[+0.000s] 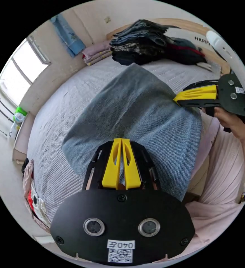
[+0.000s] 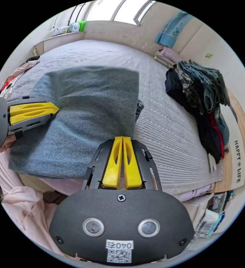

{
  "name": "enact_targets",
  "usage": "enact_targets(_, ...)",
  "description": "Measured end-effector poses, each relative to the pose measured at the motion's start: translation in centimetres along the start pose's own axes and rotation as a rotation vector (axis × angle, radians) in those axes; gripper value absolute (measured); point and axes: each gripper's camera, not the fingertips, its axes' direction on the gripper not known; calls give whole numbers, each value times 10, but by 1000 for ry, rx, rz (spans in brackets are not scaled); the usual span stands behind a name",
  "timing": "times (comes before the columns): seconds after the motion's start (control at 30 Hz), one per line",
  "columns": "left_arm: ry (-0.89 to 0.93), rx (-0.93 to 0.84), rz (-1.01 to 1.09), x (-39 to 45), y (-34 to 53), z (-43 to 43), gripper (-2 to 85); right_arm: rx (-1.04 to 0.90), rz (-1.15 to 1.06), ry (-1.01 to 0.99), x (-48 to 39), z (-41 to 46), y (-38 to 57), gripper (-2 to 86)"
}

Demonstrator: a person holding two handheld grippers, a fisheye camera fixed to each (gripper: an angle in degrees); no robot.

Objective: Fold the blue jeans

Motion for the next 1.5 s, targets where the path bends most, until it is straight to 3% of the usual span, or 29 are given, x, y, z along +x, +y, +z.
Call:
enact_targets(0.13,-36,-66,109,17,-16,20,-9,17,46,-62,-1,-4,-1,-9)
enact_targets(0.23,65,-33,72,-6,-9,13,-9,-3,84,-154,9,-24,-4,-10)
enact_targets(0.33,162,150,-27,-34,-7,-21,-9,91,121,-184,15,-69,16,-10)
enact_targets(0.47,174,267,49,-28,-50,-26,-9,137,83,-193,-5,-104,35,-10)
enact_targets(0.7,222,32,52,-12,-141,77,-8,11,-9,-36,-38,-69,37,-10)
enact_targets(1.03,187,32,41,-23,-160,108,-9,0,31,-120,-17,-49,42,-10)
enact_targets(1.13,234,89,-23,-57,-143,70,-9,-33,20,-110,-8,-65,42,-10)
enact_targets(1.27,174,311,-138,-132,-60,-12,-8,116,70,-98,12,-106,39,-10)
enact_targets(1.5,98,150,-423,-226,30,8,-9,179,68,-37,8,-73,-42,-10)
